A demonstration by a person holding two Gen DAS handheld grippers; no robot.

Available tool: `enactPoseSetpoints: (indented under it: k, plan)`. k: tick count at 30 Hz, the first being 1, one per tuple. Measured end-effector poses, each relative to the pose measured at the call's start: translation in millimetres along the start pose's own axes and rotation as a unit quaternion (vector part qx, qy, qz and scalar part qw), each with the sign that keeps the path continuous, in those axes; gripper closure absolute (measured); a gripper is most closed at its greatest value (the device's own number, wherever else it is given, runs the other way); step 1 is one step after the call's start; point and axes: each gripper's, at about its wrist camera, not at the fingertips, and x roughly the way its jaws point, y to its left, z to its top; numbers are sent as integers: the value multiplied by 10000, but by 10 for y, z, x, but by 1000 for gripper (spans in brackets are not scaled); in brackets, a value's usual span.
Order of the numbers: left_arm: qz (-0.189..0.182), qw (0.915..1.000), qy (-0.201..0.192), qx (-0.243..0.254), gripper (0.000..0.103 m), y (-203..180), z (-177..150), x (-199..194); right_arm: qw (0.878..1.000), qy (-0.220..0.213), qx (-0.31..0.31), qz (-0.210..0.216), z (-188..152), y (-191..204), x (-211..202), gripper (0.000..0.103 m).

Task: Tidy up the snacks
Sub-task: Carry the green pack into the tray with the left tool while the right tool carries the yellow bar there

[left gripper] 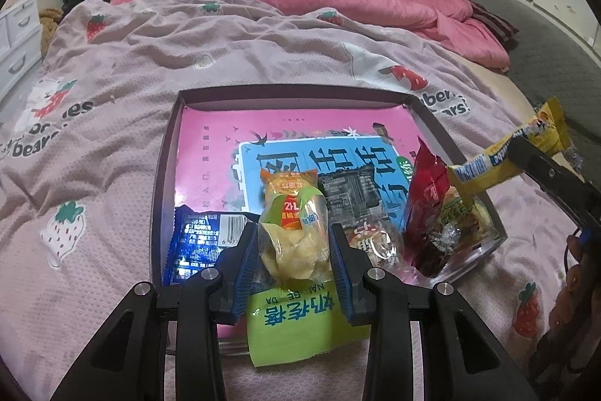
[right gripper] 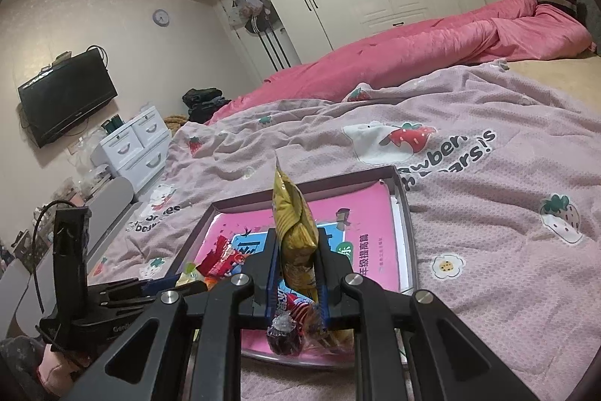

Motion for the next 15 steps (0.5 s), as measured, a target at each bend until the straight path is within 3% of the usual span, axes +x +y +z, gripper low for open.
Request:
enactPoseSetpoints:
  k: [15]
  plan:
    - [19, 10000, 7, 53, 65, -14, -2, 16, 9996, 263, -6, 91, -68, -1, 278, 86]
